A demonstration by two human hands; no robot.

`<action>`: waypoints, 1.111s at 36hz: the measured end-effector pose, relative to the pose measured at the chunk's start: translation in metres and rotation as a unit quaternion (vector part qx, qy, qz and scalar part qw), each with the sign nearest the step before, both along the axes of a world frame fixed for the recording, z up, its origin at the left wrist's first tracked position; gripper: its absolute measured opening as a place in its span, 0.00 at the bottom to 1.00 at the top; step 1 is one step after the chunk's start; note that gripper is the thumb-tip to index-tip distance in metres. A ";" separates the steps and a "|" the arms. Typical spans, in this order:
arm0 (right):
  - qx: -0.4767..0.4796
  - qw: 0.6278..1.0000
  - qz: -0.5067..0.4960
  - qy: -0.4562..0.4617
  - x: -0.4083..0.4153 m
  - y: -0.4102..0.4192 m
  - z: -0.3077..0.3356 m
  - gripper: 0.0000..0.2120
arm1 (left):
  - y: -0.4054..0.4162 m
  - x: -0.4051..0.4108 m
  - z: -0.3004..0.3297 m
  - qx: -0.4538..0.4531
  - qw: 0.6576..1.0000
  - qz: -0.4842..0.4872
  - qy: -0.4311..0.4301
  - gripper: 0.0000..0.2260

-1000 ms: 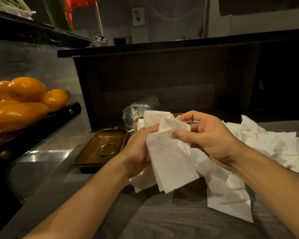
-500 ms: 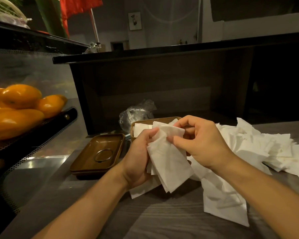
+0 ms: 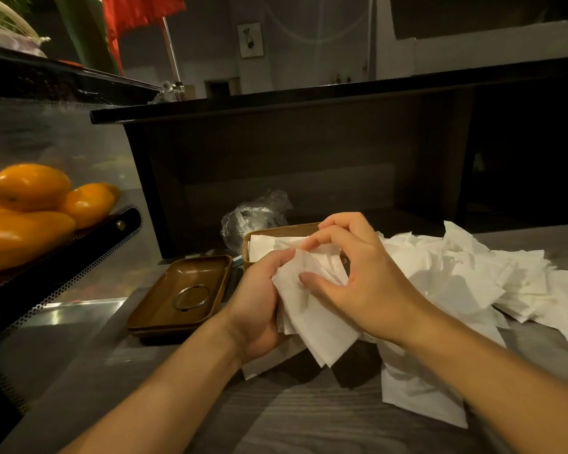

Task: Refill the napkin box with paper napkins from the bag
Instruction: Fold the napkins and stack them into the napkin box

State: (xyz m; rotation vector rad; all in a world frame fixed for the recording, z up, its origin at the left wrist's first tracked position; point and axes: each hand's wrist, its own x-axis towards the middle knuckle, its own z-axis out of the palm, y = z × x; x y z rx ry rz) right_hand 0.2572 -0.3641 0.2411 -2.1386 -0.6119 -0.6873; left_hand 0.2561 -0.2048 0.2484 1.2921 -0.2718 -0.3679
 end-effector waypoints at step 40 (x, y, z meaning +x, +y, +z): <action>0.012 0.975 0.108 0.195 0.001 -0.028 0.017 0.25 | 0.000 -0.003 -0.001 0.245 0.956 -0.071 -0.141 0.17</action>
